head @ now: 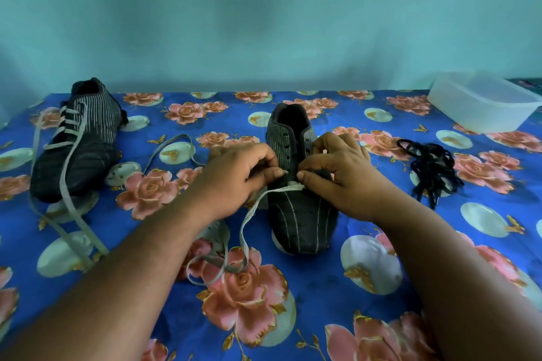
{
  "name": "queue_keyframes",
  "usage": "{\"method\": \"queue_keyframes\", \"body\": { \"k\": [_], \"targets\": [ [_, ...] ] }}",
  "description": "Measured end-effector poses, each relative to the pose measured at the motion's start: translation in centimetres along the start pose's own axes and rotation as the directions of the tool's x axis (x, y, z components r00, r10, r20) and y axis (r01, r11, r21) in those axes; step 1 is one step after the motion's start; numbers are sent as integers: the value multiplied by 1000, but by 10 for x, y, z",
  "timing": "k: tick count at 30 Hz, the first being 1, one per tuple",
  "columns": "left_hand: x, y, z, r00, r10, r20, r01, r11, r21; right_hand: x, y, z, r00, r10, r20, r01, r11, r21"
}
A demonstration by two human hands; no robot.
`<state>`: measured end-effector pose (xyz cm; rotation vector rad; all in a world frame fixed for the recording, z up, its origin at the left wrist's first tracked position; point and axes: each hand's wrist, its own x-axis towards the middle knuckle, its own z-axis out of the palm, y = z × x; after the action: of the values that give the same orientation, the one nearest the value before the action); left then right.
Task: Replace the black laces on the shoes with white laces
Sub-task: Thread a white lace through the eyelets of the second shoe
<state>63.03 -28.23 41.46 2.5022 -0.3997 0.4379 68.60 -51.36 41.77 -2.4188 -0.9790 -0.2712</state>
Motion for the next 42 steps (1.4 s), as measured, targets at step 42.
{"method": "queue_keyframes", "body": {
  "k": [42],
  "targets": [
    [4, 6, -13, 996, -58, -70, 54, 997, -55, 2, -10, -2, 993, 115, 35, -120, 969, 217]
  ]
}}
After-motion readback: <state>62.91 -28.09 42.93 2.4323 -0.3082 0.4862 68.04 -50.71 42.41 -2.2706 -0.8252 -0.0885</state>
